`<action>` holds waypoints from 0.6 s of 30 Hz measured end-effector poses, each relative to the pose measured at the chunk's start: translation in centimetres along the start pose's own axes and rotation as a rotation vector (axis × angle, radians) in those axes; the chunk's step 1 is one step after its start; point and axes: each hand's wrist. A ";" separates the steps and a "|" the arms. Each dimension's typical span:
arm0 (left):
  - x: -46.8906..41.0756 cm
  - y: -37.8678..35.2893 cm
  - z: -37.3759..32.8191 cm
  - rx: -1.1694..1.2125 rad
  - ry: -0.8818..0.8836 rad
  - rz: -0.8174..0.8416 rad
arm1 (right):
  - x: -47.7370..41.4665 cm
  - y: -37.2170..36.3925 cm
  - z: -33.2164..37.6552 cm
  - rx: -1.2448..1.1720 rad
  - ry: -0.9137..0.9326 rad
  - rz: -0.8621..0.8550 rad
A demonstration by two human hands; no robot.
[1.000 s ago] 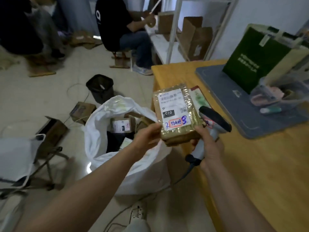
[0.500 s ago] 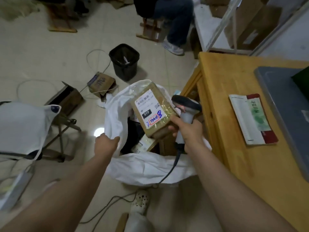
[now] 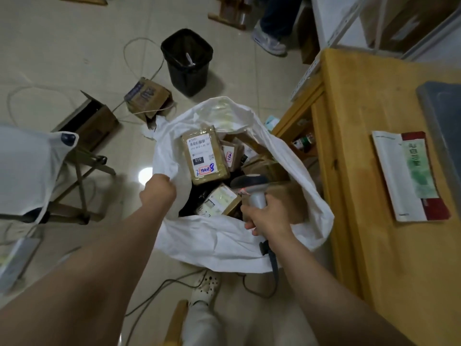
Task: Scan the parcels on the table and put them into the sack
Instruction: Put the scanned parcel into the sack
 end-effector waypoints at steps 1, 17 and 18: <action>0.1 0.3 -0.2 0.055 0.000 -0.003 | 0.2 0.2 -0.1 0.022 0.000 0.027; 6.5 6.0 -0.6 -0.482 -0.103 0.276 | 2.3 5.6 -1.8 0.563 0.113 -0.360; 6.4 5.6 -0.9 -0.497 -0.114 0.254 | 2.2 6.0 -2.3 0.576 0.091 -0.358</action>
Point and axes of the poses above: each hand's wrist, its own x-axis away from the middle knuckle, its own y-axis out of the back of the hand, z = x × y, and after that the axes turned 1 degree about -y, right-handed
